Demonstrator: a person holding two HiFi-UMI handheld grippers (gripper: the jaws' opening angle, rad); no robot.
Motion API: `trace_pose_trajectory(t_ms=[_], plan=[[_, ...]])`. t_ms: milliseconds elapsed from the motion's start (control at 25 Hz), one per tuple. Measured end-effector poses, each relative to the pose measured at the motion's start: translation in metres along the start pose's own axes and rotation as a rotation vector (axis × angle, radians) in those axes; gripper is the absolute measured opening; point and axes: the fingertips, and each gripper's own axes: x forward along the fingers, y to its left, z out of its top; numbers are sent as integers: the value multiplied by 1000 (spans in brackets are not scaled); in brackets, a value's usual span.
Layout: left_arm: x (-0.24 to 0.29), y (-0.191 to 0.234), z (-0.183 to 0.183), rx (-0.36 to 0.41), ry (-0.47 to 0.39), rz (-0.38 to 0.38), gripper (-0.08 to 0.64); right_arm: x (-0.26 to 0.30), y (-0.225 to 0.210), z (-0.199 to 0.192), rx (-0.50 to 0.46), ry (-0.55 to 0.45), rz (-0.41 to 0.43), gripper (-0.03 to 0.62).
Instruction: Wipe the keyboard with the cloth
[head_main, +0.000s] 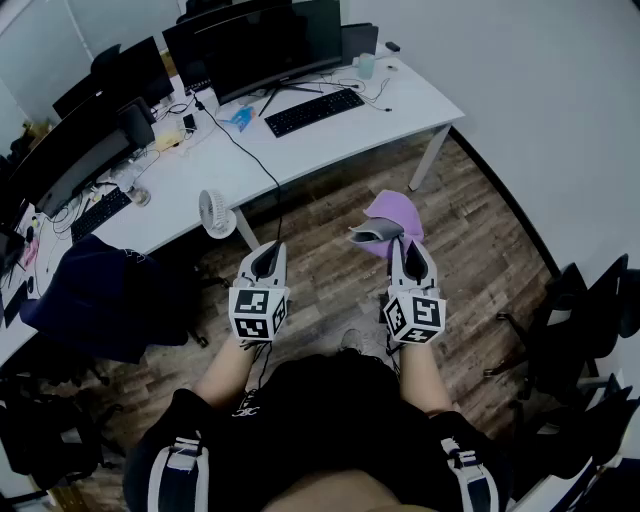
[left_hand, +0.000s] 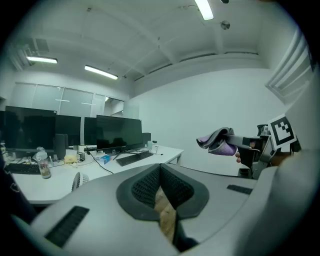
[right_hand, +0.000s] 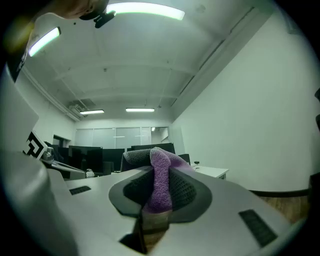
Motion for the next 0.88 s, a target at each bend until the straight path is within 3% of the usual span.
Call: trace_pose_trajectory(t_ms=[880], plan=[[146,-89,52,11,-53,52,14,85,-147,24,-14,-22,70,98]])
